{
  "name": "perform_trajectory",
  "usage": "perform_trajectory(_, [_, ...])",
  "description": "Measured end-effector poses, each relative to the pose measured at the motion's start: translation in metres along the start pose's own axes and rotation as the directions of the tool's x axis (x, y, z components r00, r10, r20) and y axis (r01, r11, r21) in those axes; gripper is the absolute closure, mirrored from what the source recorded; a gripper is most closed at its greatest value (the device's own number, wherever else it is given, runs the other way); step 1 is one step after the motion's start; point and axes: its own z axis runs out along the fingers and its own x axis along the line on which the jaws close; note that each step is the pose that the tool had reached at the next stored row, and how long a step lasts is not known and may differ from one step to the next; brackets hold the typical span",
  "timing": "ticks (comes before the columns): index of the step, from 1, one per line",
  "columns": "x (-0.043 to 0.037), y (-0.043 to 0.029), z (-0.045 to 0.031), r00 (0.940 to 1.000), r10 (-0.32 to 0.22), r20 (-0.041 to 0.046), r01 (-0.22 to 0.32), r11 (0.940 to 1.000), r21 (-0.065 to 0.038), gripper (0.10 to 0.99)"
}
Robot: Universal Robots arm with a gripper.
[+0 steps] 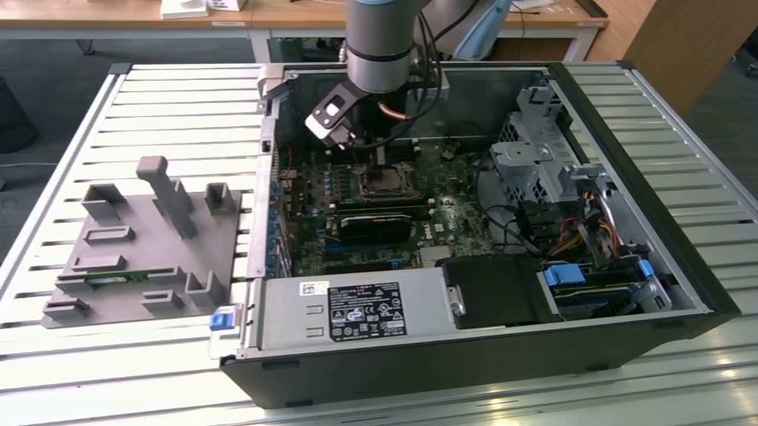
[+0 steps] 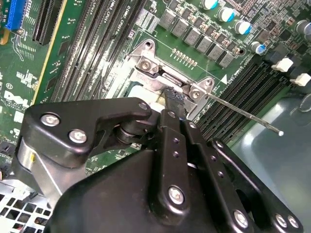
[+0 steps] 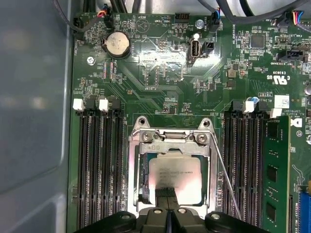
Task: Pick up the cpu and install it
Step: 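Close the cpu cover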
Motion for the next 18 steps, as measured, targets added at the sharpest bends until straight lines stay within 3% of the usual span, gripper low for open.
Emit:
perform_trajectory(5, [0.0011,0.0026,-0.0002,1.0,0.0,-0.001,0.0,1.0,-0.001,0.98])
perform_trajectory(10, [0.0012,0.0028,-0.0091,1.0,0.0,-0.0007,0.0,1.0,0.0,0.98])
perform_trajectory(14, [0.0012,0.0041,-0.0091,1.0,0.0,-0.0008,0.0,1.0,0.0,0.98])
perform_trajectory(18, [0.0012,0.0099,-0.009,1.0,0.0,-0.0007,0.0,1.0,0.0,0.98])
